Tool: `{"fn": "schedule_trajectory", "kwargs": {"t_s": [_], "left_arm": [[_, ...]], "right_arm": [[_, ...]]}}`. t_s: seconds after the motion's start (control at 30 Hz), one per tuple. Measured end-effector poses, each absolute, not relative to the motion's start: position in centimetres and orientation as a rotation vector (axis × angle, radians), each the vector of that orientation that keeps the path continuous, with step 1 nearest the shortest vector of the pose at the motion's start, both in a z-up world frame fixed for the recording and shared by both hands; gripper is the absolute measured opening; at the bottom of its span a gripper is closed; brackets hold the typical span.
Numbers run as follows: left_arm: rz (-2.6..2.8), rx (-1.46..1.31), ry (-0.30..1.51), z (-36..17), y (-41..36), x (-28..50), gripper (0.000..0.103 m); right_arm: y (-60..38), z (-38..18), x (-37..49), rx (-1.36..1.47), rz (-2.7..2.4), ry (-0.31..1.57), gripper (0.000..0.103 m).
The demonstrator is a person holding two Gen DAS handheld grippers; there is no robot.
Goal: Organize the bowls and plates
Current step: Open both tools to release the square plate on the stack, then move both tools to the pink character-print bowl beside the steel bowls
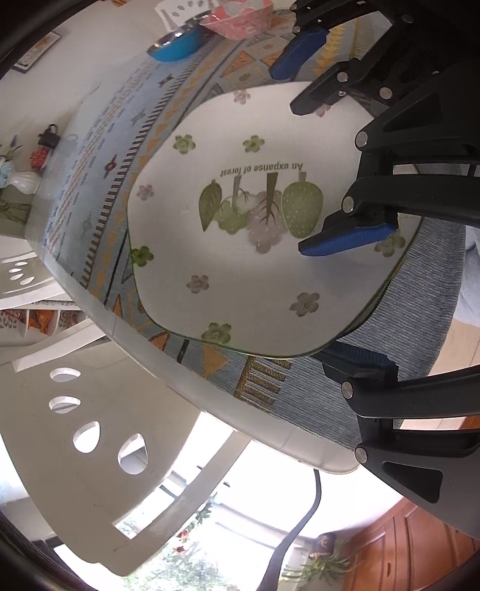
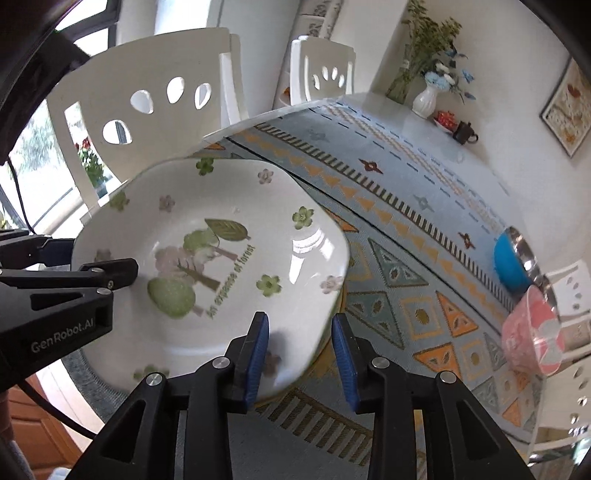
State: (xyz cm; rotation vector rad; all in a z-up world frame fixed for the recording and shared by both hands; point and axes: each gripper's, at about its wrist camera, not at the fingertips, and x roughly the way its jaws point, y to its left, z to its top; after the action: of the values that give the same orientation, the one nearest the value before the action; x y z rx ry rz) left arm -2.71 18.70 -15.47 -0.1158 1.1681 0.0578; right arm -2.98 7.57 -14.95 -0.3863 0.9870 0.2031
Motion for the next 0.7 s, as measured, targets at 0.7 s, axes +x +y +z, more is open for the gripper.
{"fn": "schedule_trajectory", "kwargs": {"t_s": [0.7], "left_arm": [[0.061,-0.088,1.128,-11.7,19.5,-3.6,0.042]], "right_arm": [[6.0,-13.8,-4.0,-0.287,0.236,1.006,0.043]]}}
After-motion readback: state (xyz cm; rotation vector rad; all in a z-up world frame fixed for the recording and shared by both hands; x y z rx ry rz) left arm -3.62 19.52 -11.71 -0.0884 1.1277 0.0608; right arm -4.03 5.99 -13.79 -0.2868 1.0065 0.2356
